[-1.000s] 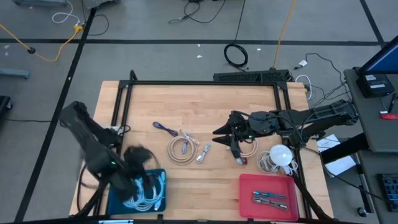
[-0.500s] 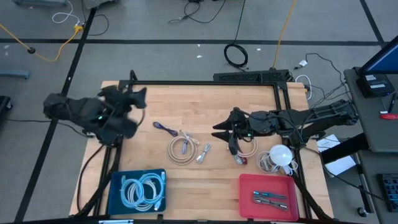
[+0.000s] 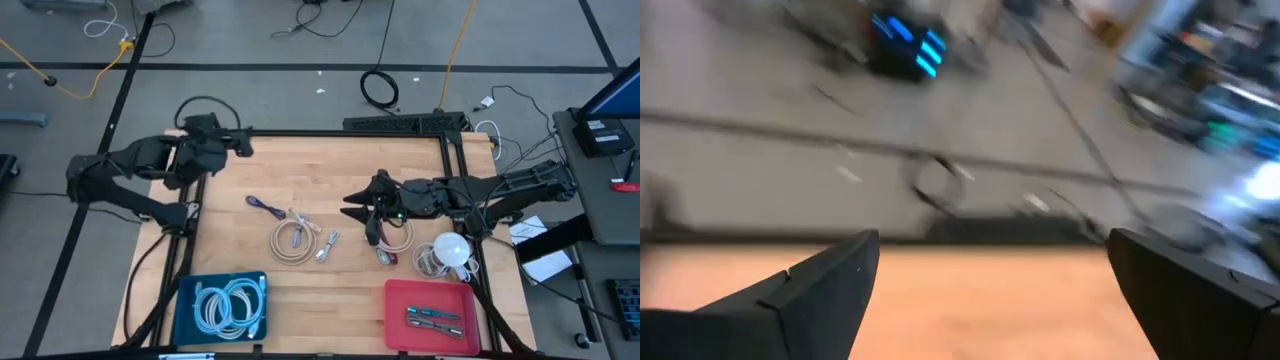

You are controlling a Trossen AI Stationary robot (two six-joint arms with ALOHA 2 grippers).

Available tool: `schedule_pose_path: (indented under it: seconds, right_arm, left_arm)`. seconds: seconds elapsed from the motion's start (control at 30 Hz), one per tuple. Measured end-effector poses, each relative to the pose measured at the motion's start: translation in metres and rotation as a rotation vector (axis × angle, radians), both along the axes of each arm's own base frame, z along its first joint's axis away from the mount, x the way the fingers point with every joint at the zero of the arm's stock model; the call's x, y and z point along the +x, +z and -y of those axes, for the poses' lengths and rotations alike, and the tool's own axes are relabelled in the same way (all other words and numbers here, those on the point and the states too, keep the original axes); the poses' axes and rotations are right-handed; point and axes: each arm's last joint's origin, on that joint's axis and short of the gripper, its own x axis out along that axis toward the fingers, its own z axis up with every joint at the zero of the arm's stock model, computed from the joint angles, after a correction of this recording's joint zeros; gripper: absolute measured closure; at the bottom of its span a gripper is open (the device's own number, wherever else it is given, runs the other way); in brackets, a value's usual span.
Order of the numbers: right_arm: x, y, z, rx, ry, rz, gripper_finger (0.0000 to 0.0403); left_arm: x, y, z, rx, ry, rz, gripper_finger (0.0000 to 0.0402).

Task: Pick & Place USB Port
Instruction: Put the dark blue charger cable into the pink bin

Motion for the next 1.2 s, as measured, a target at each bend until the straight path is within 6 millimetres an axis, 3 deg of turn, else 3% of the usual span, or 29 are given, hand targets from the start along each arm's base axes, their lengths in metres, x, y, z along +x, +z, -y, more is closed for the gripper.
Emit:
schedule_pose_path:
  seconds: [0.2,0.43,0.57,0.67,0.73,0.8,0.9,1.03,1.1,1.2]
  right_arm:
    - [0.000,0.000,0.000,0.000,0.000,0.000,0.0266]
    - [0.000,0.000,0.000,0.002,0.000,0.000,0.0266]
    - [0.000,0.000,0.000,0.004,0.000,0.000,0.0266]
    - [0.000,0.000,0.000,0.005,0.003,0.000,0.0266]
    - [0.000,0.000,0.000,0.005,0.003,0.000,0.0266]
    - [0.000,0.000,0.000,0.005,0.003,-0.003,0.0266]
    - [0.000,0.000,0.000,0.003,0.003,-0.005,0.0266]
    - [0.000,0.000,0.000,0.002,0.004,-0.005,0.0266]
    - [0.000,0.000,0.000,0.002,0.004,-0.005,0.0266]
    - [0.000,-0.001,0.000,0.003,0.004,-0.006,0.0266]
  left_arm:
    - [0.018,0.026,0.004,0.057,-0.358,0.130,0.0004]
    - [0.036,0.040,0.019,0.097,-0.750,0.257,0.0004]
    - [0.051,0.050,0.037,0.075,-1.166,0.425,0.0004]
    - [0.067,0.045,0.051,-0.012,-1.369,0.472,0.0005]
    - [0.077,0.027,0.059,-0.131,-1.424,0.348,0.0005]
    - [0.084,-0.004,0.062,-0.283,-1.394,0.107,0.0005]
    - [0.084,-0.058,0.058,-0.393,-1.226,-0.421,0.0005]
    - [0.077,-0.111,0.040,-0.282,-0.948,-1.144,0.0005]
    - [0.082,-0.134,0.028,-0.262,-0.856,-1.283,0.0005]
    - [0.094,-0.167,0.011,-0.358,-0.790,-1.263,0.0005]
